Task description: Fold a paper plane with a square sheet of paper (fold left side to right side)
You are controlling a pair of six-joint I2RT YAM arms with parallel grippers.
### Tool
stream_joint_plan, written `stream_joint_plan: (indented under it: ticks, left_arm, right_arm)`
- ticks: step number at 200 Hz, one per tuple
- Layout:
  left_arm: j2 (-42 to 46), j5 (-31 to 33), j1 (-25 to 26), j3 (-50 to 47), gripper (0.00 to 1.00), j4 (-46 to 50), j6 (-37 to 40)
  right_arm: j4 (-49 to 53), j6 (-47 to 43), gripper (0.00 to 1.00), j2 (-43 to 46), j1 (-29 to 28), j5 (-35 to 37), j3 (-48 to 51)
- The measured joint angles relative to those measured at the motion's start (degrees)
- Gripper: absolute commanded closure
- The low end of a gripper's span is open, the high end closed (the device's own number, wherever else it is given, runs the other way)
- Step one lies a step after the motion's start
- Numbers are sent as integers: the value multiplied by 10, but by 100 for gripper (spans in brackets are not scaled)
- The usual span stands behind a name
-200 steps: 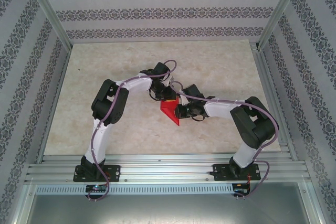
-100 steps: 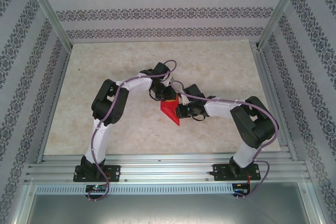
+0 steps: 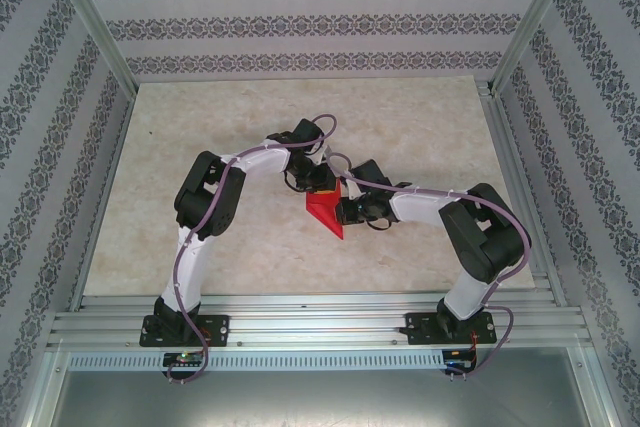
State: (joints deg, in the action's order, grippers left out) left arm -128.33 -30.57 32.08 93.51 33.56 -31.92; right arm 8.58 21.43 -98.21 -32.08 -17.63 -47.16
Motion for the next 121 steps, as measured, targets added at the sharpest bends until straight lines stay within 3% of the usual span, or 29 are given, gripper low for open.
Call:
stream_joint_plan:
  ticks: [121]
  left_arm:
    - [0,0,3,0,82,0,0]
  right_arm:
    - [12,1,96,4,3,2,-9]
